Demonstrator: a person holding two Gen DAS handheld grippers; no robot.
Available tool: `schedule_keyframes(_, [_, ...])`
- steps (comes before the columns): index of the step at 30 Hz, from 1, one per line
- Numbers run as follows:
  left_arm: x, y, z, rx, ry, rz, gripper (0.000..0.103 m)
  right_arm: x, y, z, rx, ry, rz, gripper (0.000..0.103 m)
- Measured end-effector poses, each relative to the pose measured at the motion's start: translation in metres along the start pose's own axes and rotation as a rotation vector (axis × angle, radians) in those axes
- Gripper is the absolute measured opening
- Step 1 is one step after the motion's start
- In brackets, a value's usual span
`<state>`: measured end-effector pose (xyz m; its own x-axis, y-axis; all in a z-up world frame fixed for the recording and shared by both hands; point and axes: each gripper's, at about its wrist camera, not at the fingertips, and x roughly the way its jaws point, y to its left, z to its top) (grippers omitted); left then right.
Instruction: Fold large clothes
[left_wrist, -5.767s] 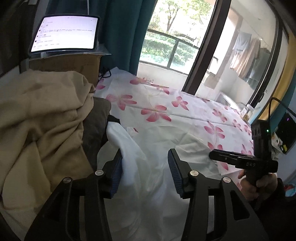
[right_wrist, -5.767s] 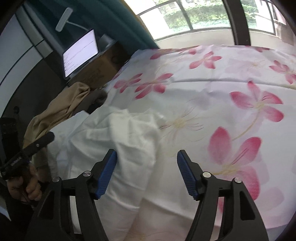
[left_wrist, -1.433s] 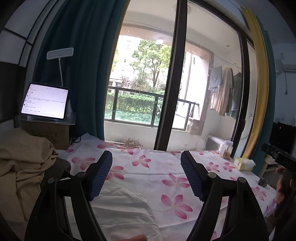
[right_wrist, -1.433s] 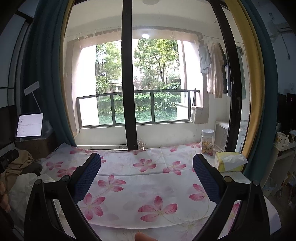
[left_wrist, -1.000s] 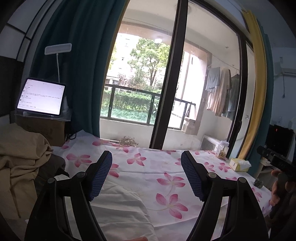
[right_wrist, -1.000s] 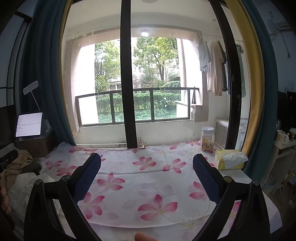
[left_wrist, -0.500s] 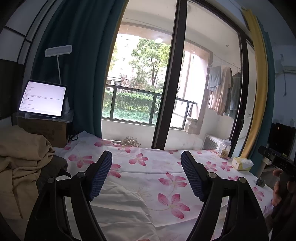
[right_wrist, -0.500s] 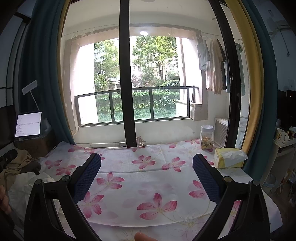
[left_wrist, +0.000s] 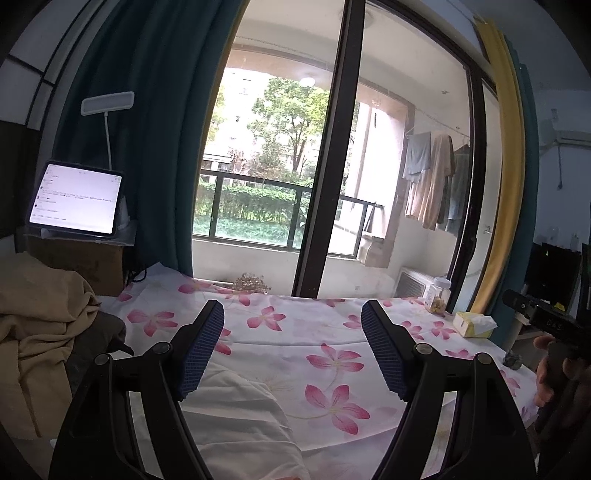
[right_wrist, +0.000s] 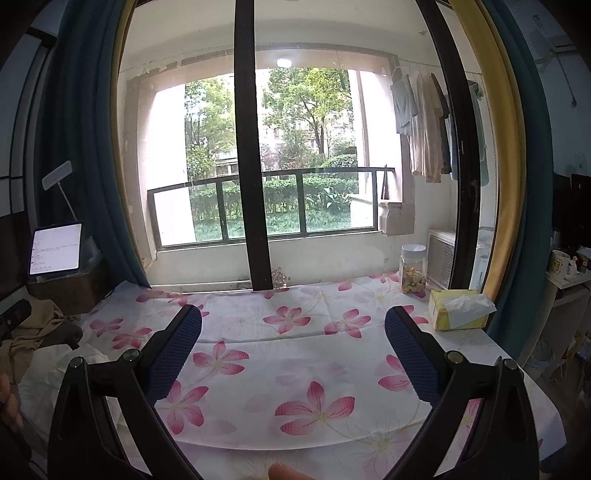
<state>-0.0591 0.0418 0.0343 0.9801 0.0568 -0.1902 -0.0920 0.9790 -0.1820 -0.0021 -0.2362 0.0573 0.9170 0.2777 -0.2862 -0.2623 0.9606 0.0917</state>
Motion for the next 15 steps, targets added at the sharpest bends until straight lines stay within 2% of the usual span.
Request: schedule_keyframes(15, [0.0034,-0.0016,0.0007,-0.008,0.022,0.002,0.08,0.0,0.0018,0.0016,-0.01,-0.002,0.007,0.099])
